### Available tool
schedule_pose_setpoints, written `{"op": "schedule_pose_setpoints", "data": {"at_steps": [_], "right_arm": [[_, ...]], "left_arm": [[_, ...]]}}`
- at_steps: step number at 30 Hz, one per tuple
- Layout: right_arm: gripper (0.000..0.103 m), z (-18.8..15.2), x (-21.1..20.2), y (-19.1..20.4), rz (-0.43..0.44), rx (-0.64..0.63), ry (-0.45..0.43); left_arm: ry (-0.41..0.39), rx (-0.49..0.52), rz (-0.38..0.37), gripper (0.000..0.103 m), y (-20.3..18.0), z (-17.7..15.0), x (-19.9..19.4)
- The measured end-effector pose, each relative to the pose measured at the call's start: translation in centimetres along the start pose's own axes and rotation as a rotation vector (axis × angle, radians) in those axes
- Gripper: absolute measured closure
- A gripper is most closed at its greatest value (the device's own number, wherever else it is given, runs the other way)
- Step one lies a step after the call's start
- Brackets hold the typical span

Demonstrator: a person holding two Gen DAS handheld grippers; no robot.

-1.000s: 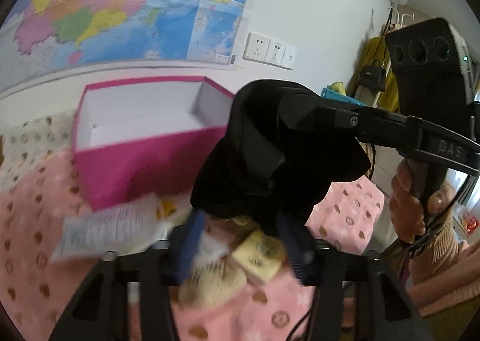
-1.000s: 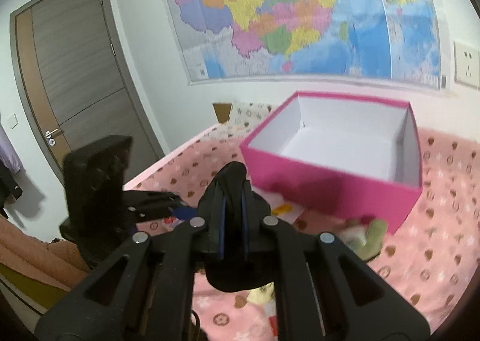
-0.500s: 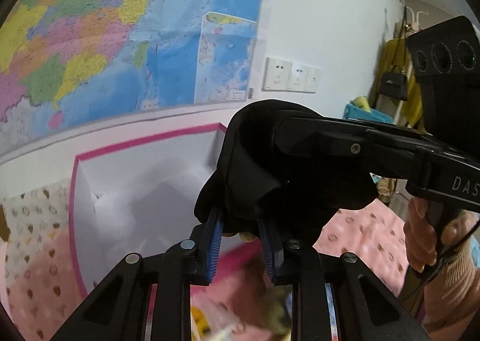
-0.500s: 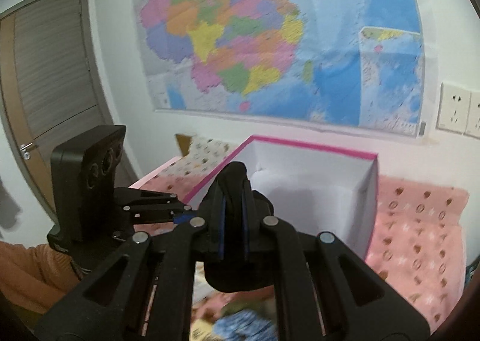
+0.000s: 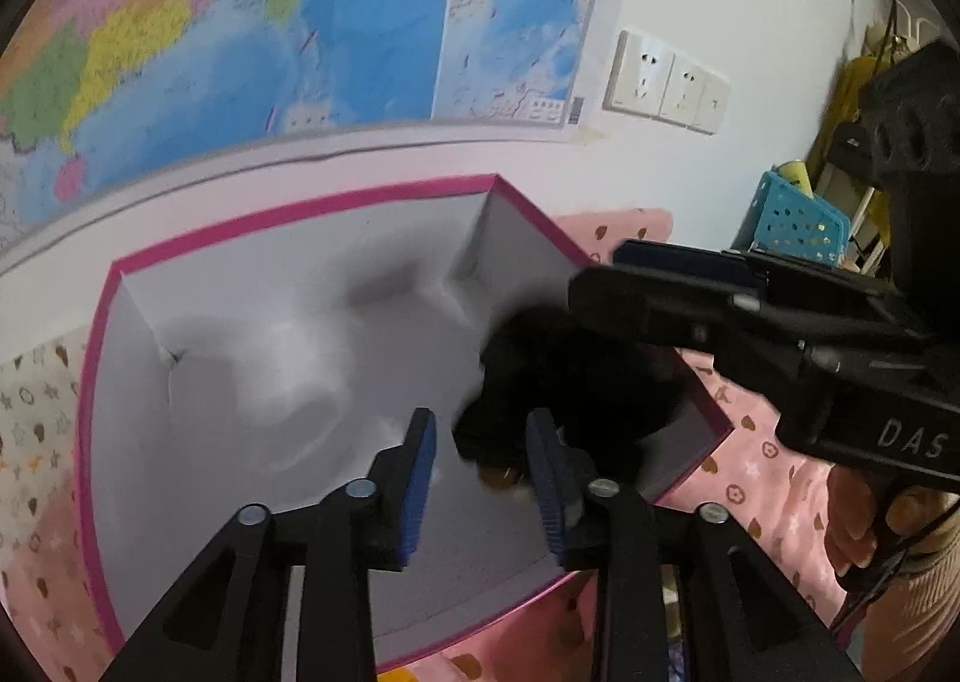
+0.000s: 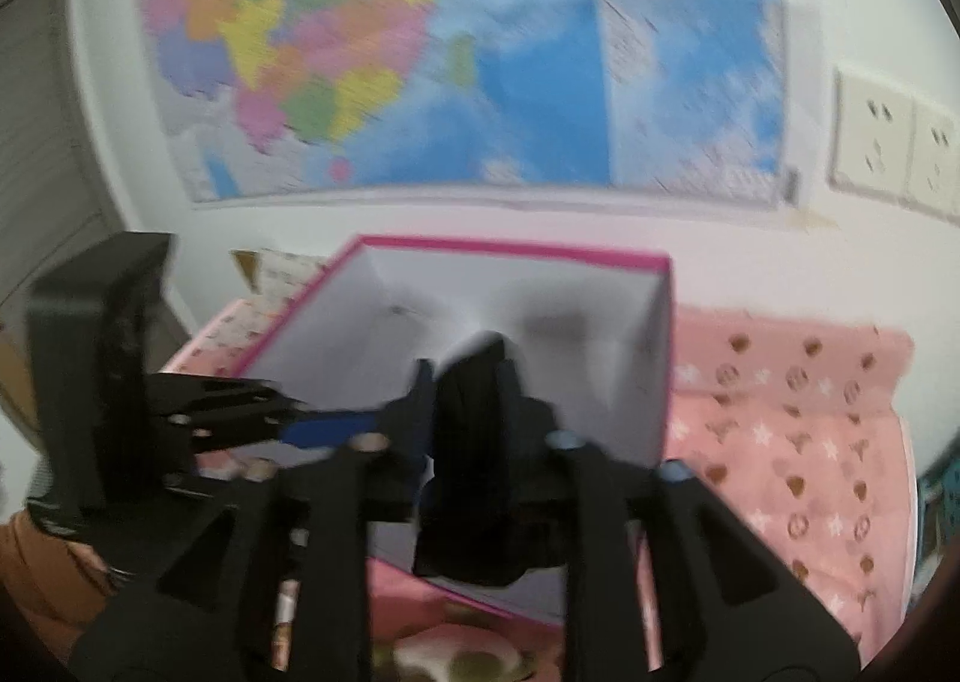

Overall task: Organize soft objects
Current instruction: 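Carry the black glove into the pink box and open the left gripper, then grasp the clear plastic wipes pack with the right gripper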

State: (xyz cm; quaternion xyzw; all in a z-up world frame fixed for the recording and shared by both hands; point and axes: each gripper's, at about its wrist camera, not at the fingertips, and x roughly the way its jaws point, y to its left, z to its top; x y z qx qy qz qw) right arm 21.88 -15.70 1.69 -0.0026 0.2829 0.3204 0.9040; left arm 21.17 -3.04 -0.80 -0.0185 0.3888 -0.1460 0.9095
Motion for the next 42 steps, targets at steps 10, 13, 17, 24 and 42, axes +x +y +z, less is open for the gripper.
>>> {"op": "schedule_pose_setpoints", "data": {"at_steps": [10, 13, 17, 24, 42], "right_arm": [[0.050, -2.2, -3.0, 0.6, -0.006, 0.005, -0.024], [0.049, -3.0, -4.6, 2.4, 0.071, -0.019, -0.042], [0.047, -4.5, -5.6, 5.0, 0.169, -0.051, -0.021], [0.047, -7.0, -4.5, 7.9, 0.283, -0.050, 0.066], [0.047, -10.7, 3.2, 12.9, 0.322, -0.023, 0.304]], "left_arm": [[-0.117, -0.028, 0.027, 0.051, 1.6, -1.8, -5.9], [-0.157, -0.054, 0.030, 0.047, 2.8, -3.1, -8.5], [-0.189, -0.104, 0.058, 0.046, 4.6, -5.1, -11.4], [-0.161, -0.181, 0.138, 0.043, 8.2, -9.4, -13.7], [0.034, -0.354, 0.160, 0.043, 15.4, -16.8, -9.7]]}}
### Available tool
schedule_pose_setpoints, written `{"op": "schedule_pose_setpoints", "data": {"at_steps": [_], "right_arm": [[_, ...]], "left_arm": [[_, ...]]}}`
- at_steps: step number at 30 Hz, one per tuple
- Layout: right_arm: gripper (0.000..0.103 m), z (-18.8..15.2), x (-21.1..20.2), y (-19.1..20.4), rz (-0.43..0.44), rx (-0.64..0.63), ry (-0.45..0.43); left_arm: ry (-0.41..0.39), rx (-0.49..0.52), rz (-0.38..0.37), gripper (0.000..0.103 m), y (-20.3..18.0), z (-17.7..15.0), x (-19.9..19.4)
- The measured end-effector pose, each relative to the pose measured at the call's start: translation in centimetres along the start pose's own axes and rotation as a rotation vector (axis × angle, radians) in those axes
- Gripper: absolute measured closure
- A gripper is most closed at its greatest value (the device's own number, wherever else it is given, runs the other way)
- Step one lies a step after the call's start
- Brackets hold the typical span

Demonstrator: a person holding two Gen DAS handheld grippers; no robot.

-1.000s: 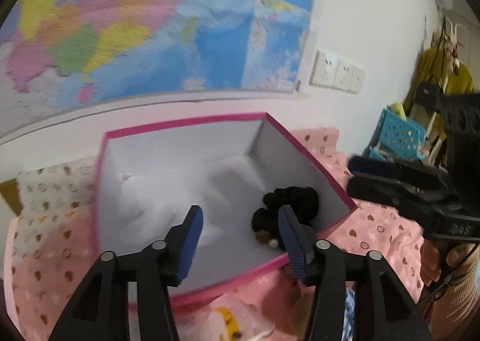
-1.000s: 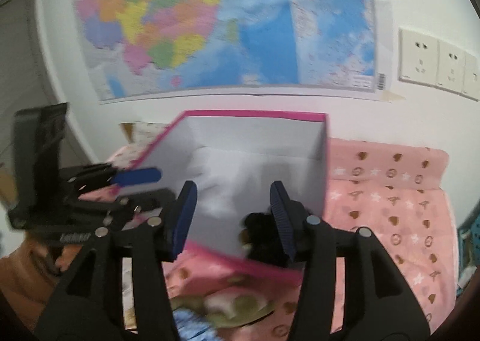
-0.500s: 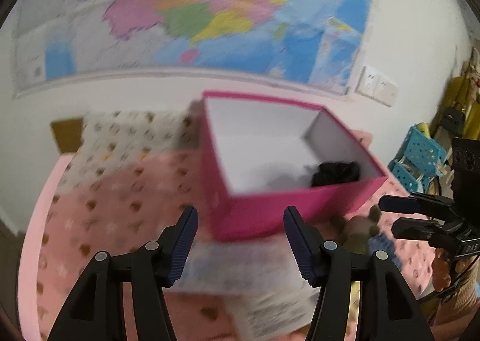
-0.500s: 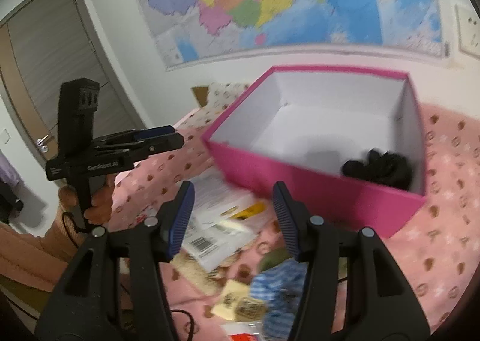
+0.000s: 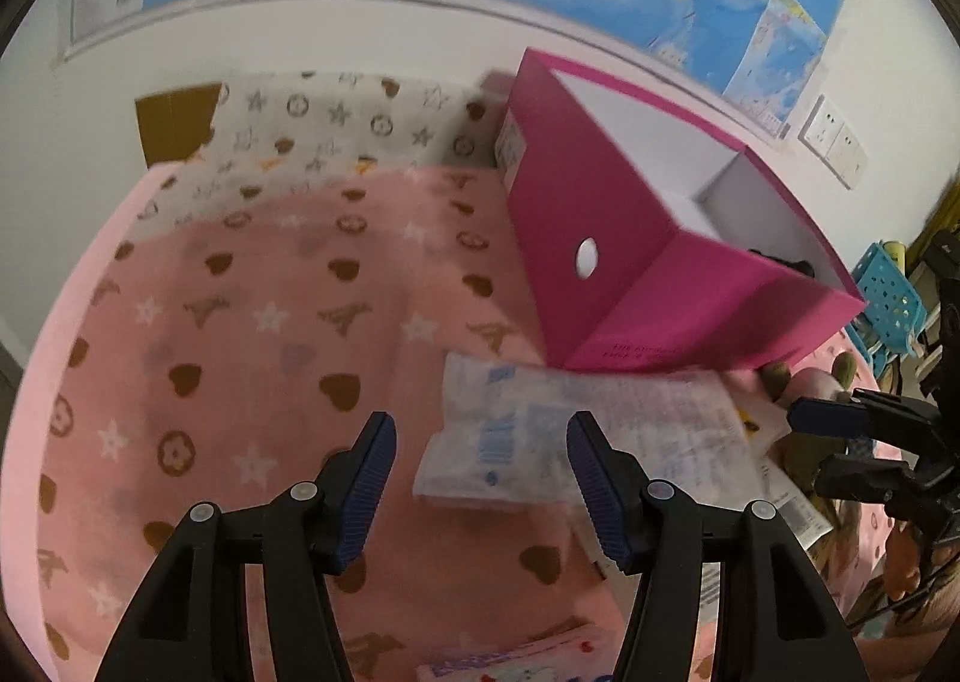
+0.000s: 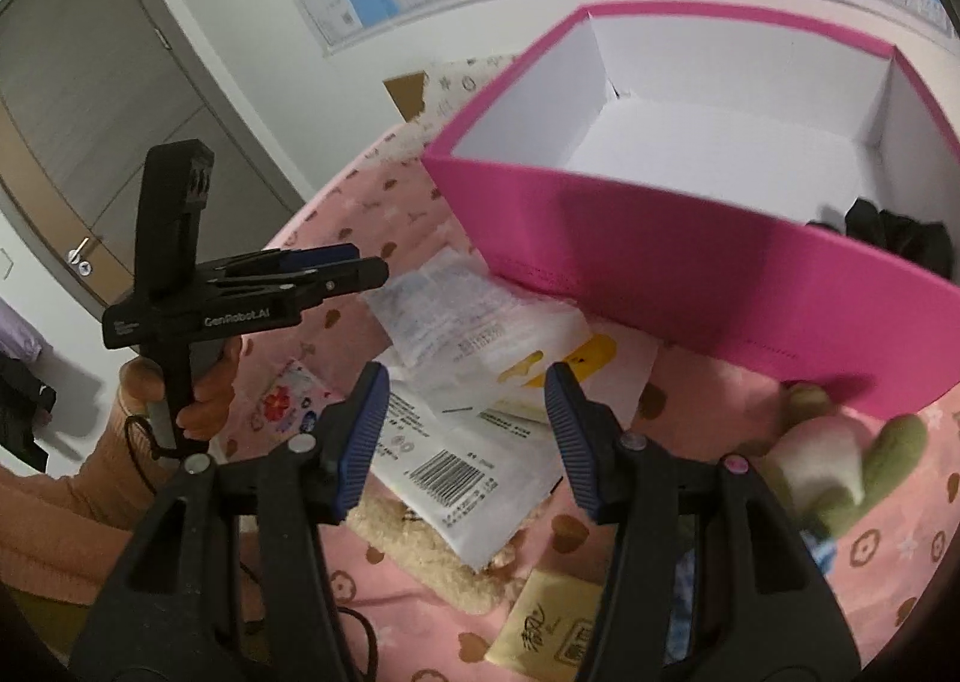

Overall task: Organize soft objects
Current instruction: 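Grasp the clear plastic wipes pack with the right gripper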

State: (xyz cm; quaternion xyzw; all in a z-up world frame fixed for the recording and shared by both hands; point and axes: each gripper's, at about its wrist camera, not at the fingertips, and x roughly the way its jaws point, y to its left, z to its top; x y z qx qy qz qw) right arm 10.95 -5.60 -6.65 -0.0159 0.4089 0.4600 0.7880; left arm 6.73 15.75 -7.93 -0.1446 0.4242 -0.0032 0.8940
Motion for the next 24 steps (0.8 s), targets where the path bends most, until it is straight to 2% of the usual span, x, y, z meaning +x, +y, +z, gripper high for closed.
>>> {"op": "schedule_pose_setpoints", "data": {"at_steps": [6, 8, 14, 20, 21, 23, 24], "right_arm": [[0.046, 0.4, 1.6, -0.4, -0.051, 0.036, 0.043], [0.042, 0.5, 2.0, -0.6, -0.061, 0.051, 0.051], [0.037, 0.8, 2.6, -0.8, -0.047, 0.070, 0.052], [0.037, 1.1, 3.5, -1.0, -0.021, 0.095, 0.038], [0.039, 1.1, 3.6, -1.1, -0.021, 0.107, 0.032], [0.062, 1.2, 3.9, -1.2, -0.029, 0.117, 0.029], [0.063, 1.1, 4.0, -1.3, -0.028, 0.131, 0.029]], "left_arm": [[0.047, 0.006, -0.083, 0.042, 0.2, -0.5, 0.9], [0.066, 0.007, -0.107, 0.042, 0.1, -0.6, 1.2], [0.092, 0.035, -0.176, 0.040, -0.3, -0.8, 1.4], [0.098, 0.032, -0.207, 0.040, -0.2, -1.0, 1.4], [0.100, 0.031, -0.208, 0.040, -0.2, -1.0, 1.4], [0.101, 0.032, -0.209, 0.040, -0.1, -1.1, 1.3], [0.103, 0.031, -0.209, 0.040, -0.2, -1.1, 1.3]]}}
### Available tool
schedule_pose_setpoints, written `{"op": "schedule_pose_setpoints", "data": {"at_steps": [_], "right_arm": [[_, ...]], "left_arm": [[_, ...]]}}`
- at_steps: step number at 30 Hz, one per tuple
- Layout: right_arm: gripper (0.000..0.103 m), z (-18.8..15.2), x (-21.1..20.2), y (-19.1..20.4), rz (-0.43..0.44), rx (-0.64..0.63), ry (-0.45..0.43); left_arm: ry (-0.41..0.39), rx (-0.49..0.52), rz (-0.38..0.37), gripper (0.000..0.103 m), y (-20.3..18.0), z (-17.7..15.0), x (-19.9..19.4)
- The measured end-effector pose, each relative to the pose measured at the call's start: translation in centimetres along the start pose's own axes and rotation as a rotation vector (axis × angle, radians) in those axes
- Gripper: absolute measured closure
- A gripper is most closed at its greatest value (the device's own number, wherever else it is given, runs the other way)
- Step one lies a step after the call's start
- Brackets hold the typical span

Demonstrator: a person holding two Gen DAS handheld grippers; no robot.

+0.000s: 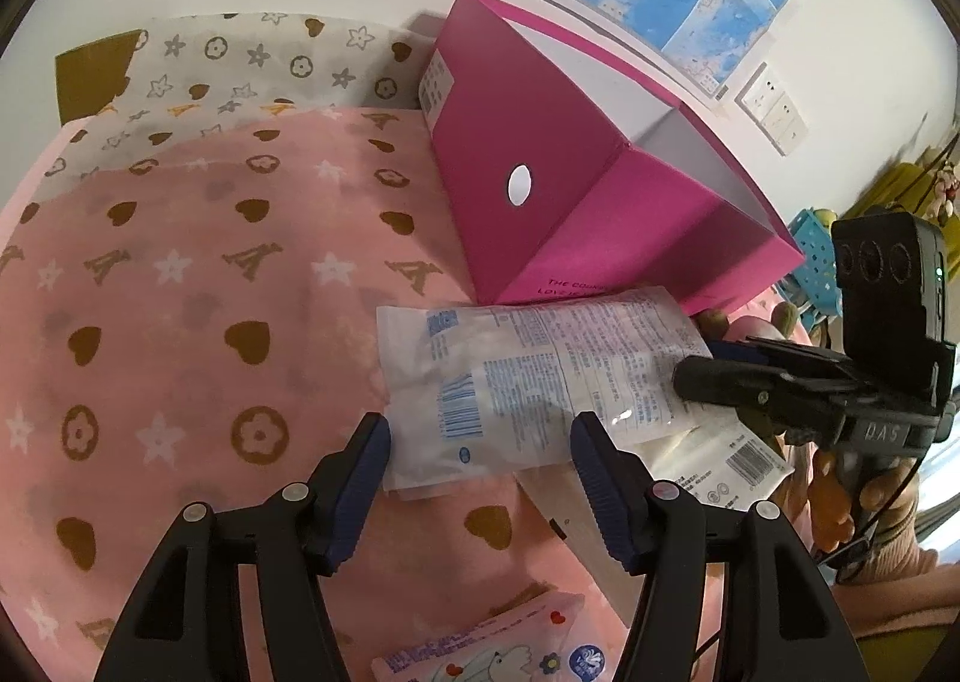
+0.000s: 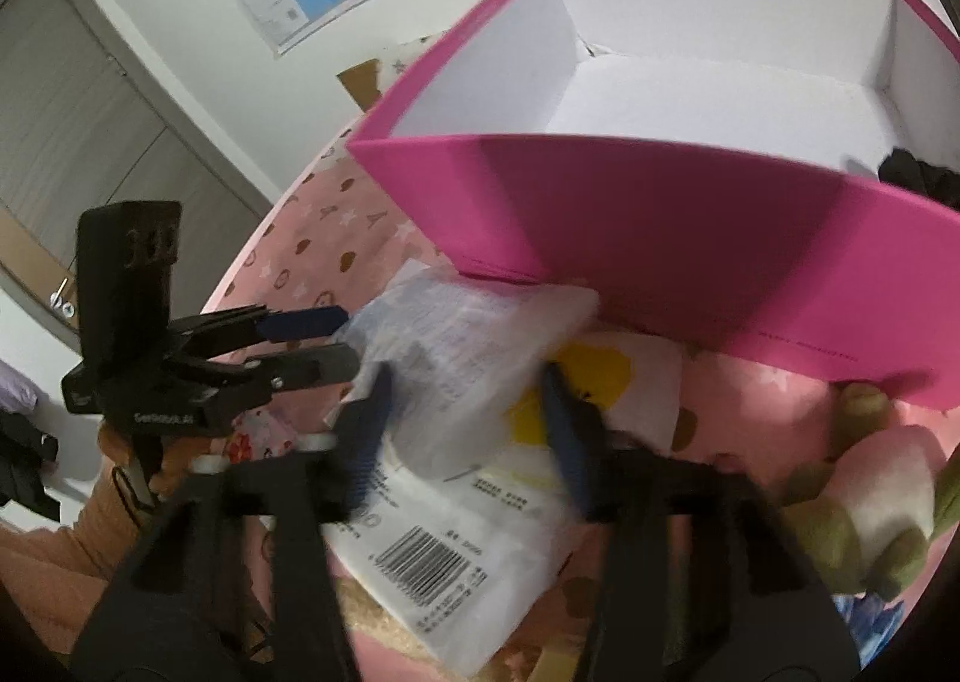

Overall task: Organize soft objects
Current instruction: 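Grasp the clear plastic wipes pack with the right gripper, then lower the clear wipes pack into the pink box and release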

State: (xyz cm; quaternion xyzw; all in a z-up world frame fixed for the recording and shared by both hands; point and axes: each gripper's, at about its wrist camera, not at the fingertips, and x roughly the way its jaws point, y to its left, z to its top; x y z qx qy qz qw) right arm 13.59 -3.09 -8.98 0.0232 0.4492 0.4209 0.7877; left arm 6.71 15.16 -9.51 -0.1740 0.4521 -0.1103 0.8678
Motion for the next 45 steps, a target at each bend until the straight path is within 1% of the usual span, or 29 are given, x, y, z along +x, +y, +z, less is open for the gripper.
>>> {"op": "schedule_pose_setpoints", "data": {"at_steps": [2, 3, 5, 8, 14, 18, 21, 22, 23, 25, 29, 33, 37, 41, 45], "right_arm": [[0.072, 0.0, -0.1, -0.3, 0.019, 0.015, -0.008], [0.074, 0.0, -0.3, -0.3, 0.023, 0.013, -0.018], [0.085, 0.0, -0.6, -0.1, 0.036, 0.010, -0.032], [0.090, -0.1, -1.4, 0.5, 0.032, -0.028, -0.067], [0.091, -0.8, -2.5, 0.5, 0.001, -0.094, -0.087], [0.091, -1.1, -2.8, 0.0, -0.006, -0.096, -0.094], [0.091, -1.3, -2.9, 0.0, -0.014, -0.098, -0.101], [0.091, -1.3, -3.0, 0.0, -0.020, -0.100, -0.106], [0.091, -1.4, -3.1, 0.0, -0.022, -0.101, -0.109], [0.091, -1.4, -3.8, -0.1, -0.010, -0.112, -0.128], [0.091, -1.7, -5.8, -0.3, 0.015, -0.108, -0.157], [0.091, -1.8, -8.4, -0.1, 0.012, -0.131, -0.200], [0.091, -1.3, -11.1, -0.3, 0.012, -0.134, -0.257], [0.090, -0.1, -12.9, -1.3, -0.005, -0.133, -0.305], [0.089, 1.8, -13.9, -2.4, -0.043, -0.112, -0.334]], "left_arm": [[0.006, -0.002, -0.005, 0.038, 0.0, 0.0, 0.1], [0.009, -0.005, -0.004, 0.038, 0.1, 0.0, 0.2], [0.016, -0.013, -0.011, 0.037, 0.1, 0.0, 0.4], [0.015, -0.012, -0.016, 0.035, 0.0, 0.0, 0.4], [0.027, 0.018, -0.033, 0.029, -0.7, 0.8, 1.1], [0.049, 0.040, -0.092, 0.028, -1.2, 1.5, 1.8], [0.037, 0.060, -0.070, 0.028, -2.0, 1.6, 1.7], [0.021, 0.066, -0.066, 0.030, -2.3, 1.5, 1.2], [0.009, 0.071, -0.063, 0.034, -2.5, 1.7, 0.8], [-0.015, 0.082, -0.057, 0.038, -3.3, 1.5, -0.4], [-0.075, 0.128, -0.041, 0.039, -5.8, 1.5, -2.9], [-0.118, 0.169, -0.027, 0.039, -8.2, 2.1, -4.4], [-0.174, 0.209, -0.049, 0.039, -10.4, 3.5, -5.8], [-0.210, 0.243, -0.040, 0.039, -12.1, 5.7, -5.8], [-0.217, 0.257, -0.012, 0.039, -13.4, 8.4, -4.3]]}}
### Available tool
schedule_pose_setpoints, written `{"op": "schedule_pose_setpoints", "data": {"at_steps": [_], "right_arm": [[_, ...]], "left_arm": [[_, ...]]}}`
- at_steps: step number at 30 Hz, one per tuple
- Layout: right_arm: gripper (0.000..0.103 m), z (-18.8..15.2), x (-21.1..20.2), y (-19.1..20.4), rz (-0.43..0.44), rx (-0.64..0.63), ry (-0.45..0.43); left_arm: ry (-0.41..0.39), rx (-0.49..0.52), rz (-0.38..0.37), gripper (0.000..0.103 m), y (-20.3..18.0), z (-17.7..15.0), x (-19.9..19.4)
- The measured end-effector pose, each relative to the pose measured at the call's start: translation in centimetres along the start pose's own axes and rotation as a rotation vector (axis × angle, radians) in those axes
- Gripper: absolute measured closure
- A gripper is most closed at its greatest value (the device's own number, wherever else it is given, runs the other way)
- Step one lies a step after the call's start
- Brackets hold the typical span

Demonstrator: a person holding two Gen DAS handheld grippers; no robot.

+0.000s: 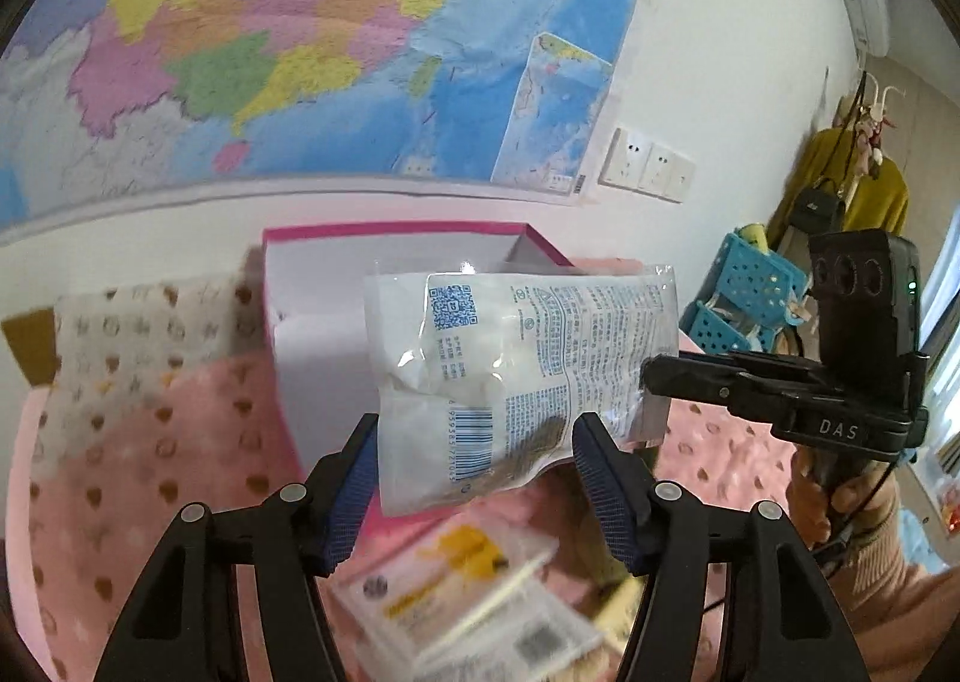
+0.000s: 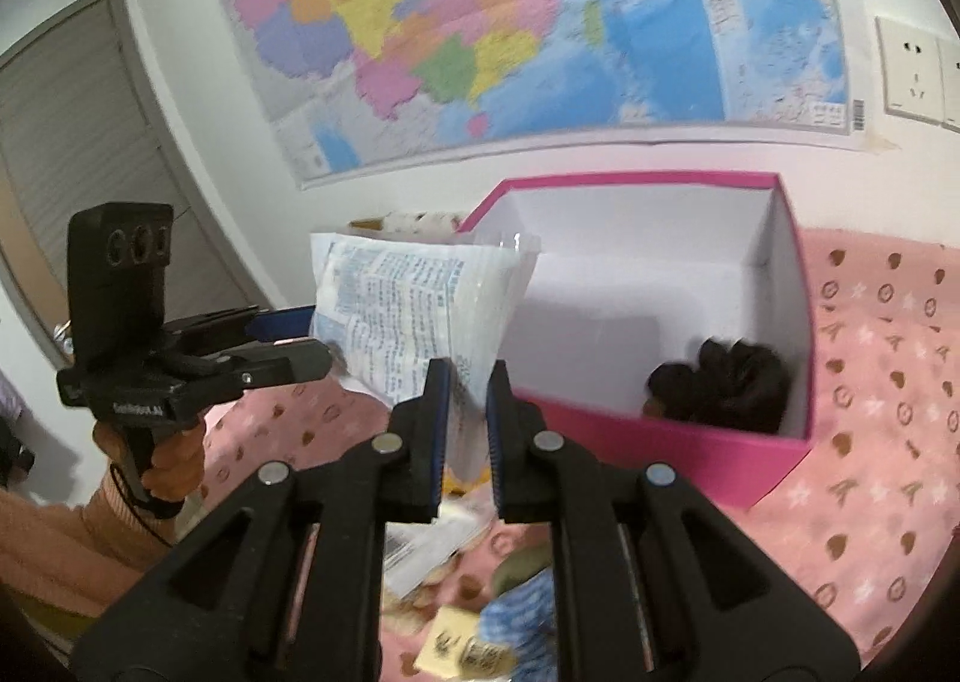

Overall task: Organize soft objects
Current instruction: 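Lower the clear wipes pack into the pink box and release, then grasp the white-and-yellow wet wipes pack with the right gripper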

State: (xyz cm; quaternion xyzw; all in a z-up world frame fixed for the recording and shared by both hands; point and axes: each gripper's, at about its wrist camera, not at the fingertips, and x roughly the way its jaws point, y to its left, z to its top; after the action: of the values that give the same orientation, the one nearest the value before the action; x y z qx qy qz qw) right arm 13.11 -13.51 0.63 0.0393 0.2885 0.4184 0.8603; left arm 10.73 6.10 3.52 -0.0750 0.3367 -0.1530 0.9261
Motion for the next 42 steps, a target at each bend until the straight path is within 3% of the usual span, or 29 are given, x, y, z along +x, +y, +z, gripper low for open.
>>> {"op": "schedule_pose_setpoints", "data": {"at_steps": [9, 15, 16, 17, 20, 26, 33, 37, 42], "right_arm": [[0.085, 3.2, 1.8, -4.0, -0.062, 0.053, 0.013], [0.075, 3.8, 4.5, -6.3, -0.109, 0.097, 0.061], [0.069, 3.8, 5.0, -6.8, -0.120, 0.113, 0.067], [0.056, 3.9, 5.5, -7.2, -0.128, 0.127, 0.076], [0.049, 3.5, 6.4, -8.5, -0.173, 0.173, 0.088], [0.049, 2.3, 4.8, -7.5, -0.133, 0.156, 0.068], [0.049, 0.4, 0.9, -2.3, -0.006, 0.032, 0.036], [0.049, -1.4, 1.2, -0.2, 0.067, -0.001, 0.100], [0.049, -3.5, 4.1, 0.7, 0.063, 0.010, 0.200]], "left_arm": [[0.065, -0.017, 0.050, 0.039, 0.7, 2.8, 5.0], [0.114, -0.052, 0.101, 0.038, 1.7, 3.2, 7.9], [0.119, -0.064, 0.117, 0.038, 2.0, 3.2, 8.2], [0.120, -0.070, 0.125, 0.037, 2.1, 3.1, 8.3], [0.121, -0.072, 0.137, 0.037, 2.2, 2.9, 8.2], [0.072, -0.042, 0.121, 0.037, 1.8, 1.5, 5.3], [-0.017, -0.031, 0.077, 0.035, 1.4, -1.2, -0.3], [0.002, -0.062, 0.081, 0.032, 2.0, -3.1, -1.3], [0.074, -0.125, 0.088, 0.032, 3.3, -6.0, -0.6]]}}
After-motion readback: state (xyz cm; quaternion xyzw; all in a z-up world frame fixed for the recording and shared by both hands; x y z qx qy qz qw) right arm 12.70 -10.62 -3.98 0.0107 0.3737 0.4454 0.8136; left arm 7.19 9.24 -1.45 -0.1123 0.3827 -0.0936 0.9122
